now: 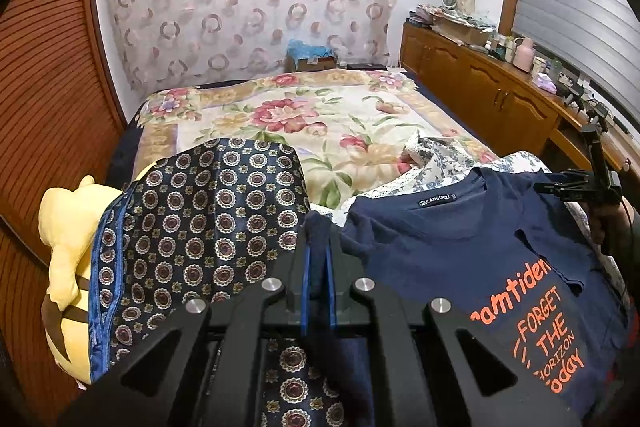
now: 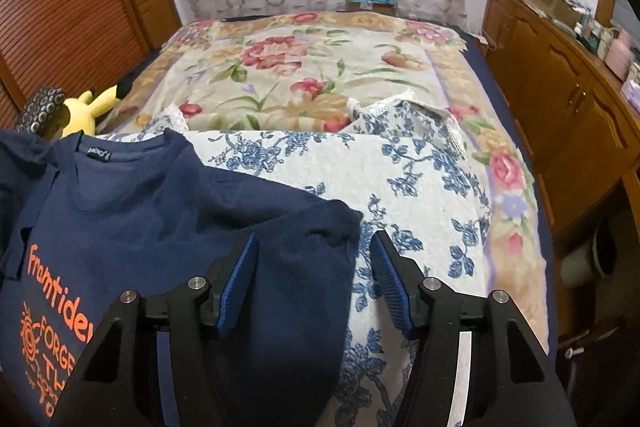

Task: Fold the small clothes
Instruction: 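Grasp the shirt side edge with the left tool while the right tool grasps the hem edge, then lift the navy shirt edge with both tools and fold it over the body, then open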

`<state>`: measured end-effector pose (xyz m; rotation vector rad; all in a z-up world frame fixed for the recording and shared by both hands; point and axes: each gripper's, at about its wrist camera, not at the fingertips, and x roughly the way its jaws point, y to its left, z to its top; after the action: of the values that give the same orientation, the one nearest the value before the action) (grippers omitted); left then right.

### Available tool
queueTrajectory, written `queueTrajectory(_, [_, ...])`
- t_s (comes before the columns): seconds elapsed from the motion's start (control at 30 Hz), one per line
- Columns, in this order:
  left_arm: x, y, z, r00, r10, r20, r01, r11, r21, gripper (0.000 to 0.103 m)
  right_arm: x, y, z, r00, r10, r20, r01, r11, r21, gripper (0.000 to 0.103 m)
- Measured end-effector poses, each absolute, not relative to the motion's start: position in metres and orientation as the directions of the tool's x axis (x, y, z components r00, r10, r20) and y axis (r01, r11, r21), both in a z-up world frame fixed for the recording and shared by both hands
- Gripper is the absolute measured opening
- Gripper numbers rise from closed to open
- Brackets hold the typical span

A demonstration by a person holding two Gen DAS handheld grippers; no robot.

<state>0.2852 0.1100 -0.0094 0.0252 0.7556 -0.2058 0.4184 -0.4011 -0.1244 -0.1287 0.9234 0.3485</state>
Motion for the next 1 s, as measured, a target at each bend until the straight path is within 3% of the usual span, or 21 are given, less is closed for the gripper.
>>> queueTrajectory(0.03, [0.285, 0.109, -0.01, 0.708, -0.18, -0.683, 0.198, 0.979, -0.053, 0.005, 0.418, -0.398, -0.124, 0.552, 0.237, -0.8, -0.364, 0.931, 0.025, 0.041])
queueTrajectory(0.1, [0.283, 0.107, -0.008, 0.708, -0.193, -0.68, 0.209, 0.976, -0.059, 0.005, 0.415, -0.392, -0.123, 0.542, 0.255, -0.801, -0.401, 0.916, 0.02, 0.017])
queueTrajectory(0.2, [0.276, 0.099, -0.003, 0.714, -0.208, -0.668, 0.222, 0.973, -0.066, 0.005, 0.408, -0.386, -0.119, 0.546, 0.283, -0.788, -0.437, 0.899, 0.021, 0.006])
queueTrajectory(0.6, [0.225, 0.095, 0.017, 0.758, -0.252, -0.602, 0.246, 0.965, -0.094, 0.004, 0.338, -0.377, -0.049, 0.685, 0.398, -0.611, -0.476, 0.878, 0.039, 0.004])
queueTrajectory(1.0, [0.157, 0.115, 0.015, 0.804, -0.247, -0.541, 0.224, 0.968, -0.11, 0.004, 0.271, -0.392, -0.034, 0.738, 0.388, -0.553, -0.47, 0.882, -0.009, 0.004])
